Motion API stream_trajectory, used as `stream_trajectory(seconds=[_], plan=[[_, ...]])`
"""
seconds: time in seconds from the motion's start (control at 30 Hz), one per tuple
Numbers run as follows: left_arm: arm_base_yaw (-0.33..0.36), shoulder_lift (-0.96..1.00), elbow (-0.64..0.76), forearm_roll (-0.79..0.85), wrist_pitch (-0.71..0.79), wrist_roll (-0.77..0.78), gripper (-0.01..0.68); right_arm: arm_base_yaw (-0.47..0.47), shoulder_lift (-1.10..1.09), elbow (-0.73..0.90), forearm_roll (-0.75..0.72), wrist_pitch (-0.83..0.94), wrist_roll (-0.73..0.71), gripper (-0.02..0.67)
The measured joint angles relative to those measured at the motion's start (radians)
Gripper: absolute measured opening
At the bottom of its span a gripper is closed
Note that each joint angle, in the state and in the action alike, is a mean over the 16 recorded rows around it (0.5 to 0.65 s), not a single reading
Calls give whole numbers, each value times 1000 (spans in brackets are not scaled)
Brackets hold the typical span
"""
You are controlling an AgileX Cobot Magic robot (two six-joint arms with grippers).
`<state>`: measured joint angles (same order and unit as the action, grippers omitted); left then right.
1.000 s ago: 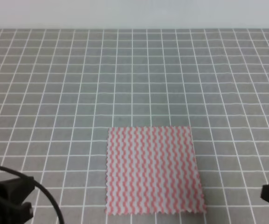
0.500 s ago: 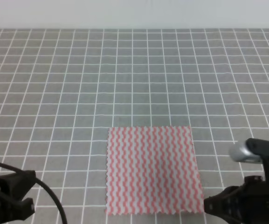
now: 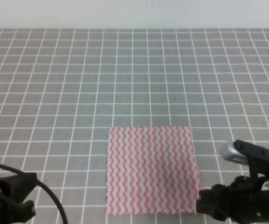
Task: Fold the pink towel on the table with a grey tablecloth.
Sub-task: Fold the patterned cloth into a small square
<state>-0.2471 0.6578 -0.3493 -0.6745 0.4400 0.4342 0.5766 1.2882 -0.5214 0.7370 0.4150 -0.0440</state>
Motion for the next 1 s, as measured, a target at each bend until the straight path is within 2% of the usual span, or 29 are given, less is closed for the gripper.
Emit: stream_trajectory(seconds=[0.13, 1.0], plan=[[0, 0, 0, 0, 2, 0, -3, 0, 34, 0, 4, -10, 22, 249], [0, 0, 0, -2, 5, 3, -2, 1, 142, -7, 10, -57, 19, 250]])
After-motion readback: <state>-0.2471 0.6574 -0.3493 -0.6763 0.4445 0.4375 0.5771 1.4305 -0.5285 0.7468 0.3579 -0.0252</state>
